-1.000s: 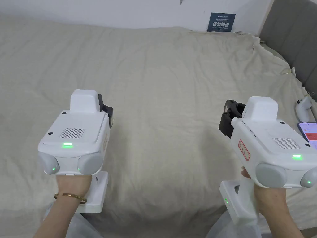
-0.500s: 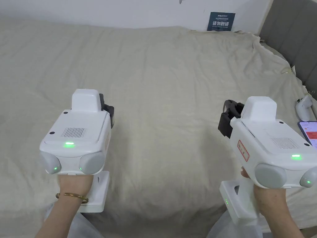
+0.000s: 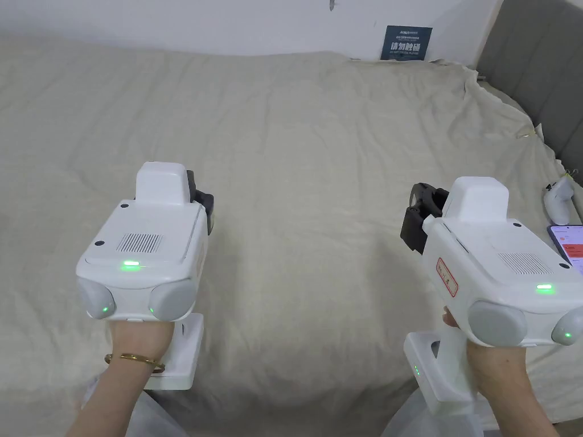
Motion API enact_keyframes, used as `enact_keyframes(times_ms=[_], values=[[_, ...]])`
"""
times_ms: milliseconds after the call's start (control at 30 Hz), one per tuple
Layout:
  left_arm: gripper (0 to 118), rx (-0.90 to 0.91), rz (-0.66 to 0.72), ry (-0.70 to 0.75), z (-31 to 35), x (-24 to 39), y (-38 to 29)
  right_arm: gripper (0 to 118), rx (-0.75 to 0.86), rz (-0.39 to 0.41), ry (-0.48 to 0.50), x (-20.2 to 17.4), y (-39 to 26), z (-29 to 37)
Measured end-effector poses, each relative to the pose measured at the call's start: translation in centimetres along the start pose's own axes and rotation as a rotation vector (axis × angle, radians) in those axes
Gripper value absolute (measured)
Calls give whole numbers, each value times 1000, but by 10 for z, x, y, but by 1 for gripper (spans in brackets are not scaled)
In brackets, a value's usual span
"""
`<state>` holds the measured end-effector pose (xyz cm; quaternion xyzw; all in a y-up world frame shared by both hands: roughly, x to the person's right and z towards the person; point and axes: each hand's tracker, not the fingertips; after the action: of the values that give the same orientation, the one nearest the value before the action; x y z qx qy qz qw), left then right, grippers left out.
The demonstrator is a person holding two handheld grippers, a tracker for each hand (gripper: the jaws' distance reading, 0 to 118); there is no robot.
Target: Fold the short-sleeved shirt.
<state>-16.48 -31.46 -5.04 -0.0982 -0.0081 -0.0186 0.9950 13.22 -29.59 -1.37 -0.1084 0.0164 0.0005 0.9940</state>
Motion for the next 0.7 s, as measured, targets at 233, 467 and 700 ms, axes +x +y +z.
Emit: enact_keyframes(times_ms=[233, 467, 700], values=[[0, -1, -5, -5, 1, 2, 0, 0, 3, -2, 1, 0, 1, 1], [0, -6, -8, -13, 2, 4, -2, 0, 3, -6, 4, 0, 1, 2], [9, -2, 19, -18, 2, 3, -2, 0, 4, -22, 5, 0, 2, 2]])
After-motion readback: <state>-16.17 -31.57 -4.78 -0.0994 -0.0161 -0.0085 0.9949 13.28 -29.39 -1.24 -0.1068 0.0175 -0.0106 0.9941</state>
